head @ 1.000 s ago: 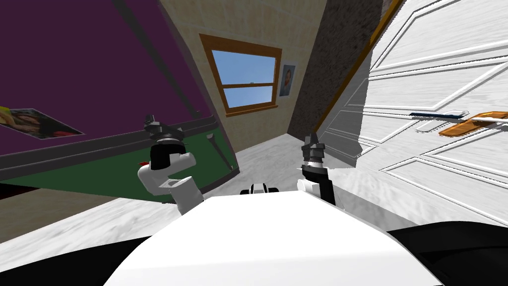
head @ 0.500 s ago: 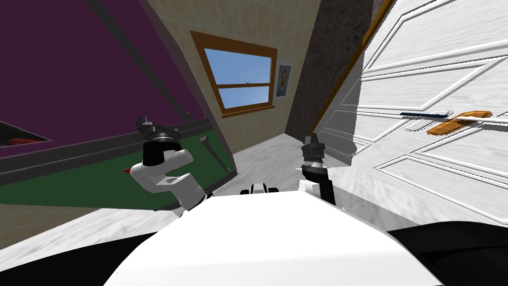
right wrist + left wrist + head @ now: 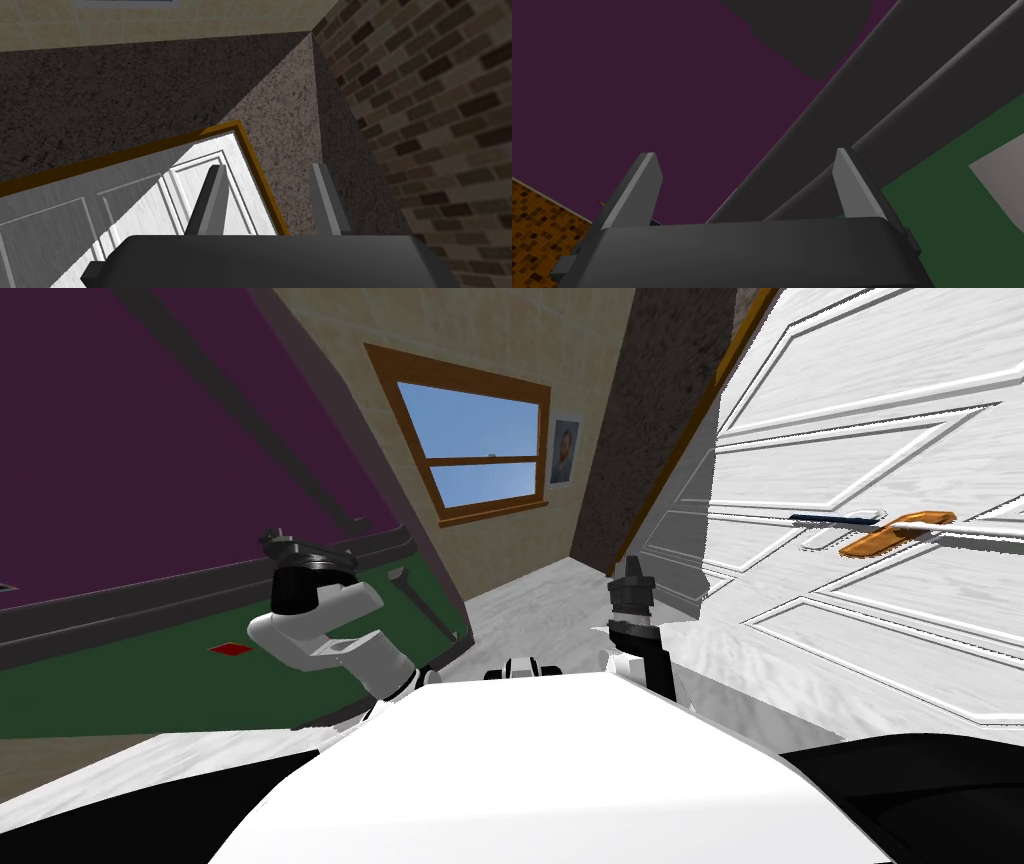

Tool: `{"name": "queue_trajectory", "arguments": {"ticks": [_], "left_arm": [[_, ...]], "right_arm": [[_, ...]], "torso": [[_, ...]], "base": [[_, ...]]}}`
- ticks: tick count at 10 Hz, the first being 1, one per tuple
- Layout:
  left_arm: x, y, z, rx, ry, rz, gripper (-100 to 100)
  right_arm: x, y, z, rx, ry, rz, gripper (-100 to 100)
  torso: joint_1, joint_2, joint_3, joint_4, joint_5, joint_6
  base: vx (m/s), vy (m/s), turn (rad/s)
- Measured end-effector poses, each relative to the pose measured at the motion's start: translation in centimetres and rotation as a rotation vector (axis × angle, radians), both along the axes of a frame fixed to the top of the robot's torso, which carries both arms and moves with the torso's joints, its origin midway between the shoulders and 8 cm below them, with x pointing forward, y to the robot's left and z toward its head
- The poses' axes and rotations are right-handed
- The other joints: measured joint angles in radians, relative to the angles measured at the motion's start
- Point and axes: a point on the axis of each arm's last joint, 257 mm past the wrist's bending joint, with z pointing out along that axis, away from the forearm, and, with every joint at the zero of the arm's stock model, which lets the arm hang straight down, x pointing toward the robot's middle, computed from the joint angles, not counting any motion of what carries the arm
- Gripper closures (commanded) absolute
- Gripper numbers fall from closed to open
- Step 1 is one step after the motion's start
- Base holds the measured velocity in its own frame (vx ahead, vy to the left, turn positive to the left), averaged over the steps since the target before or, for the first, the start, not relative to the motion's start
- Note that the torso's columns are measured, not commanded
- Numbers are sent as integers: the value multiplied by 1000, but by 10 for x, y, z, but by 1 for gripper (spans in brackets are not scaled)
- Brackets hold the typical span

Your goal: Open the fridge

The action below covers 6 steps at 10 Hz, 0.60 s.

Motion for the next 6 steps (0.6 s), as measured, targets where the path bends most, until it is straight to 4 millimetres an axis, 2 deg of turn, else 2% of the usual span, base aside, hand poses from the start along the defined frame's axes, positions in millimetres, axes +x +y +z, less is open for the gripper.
{"name": "queue_trajectory", "arguments": {"ticks": [6], "left_arm": [[-11, 22, -6, -141, -17, 44, -100]], "right_arm": [[0, 0, 0, 0, 0, 0, 0]], "torso": [[0, 0, 0, 0, 0, 0]], "base": [[53, -39, -58]]}}
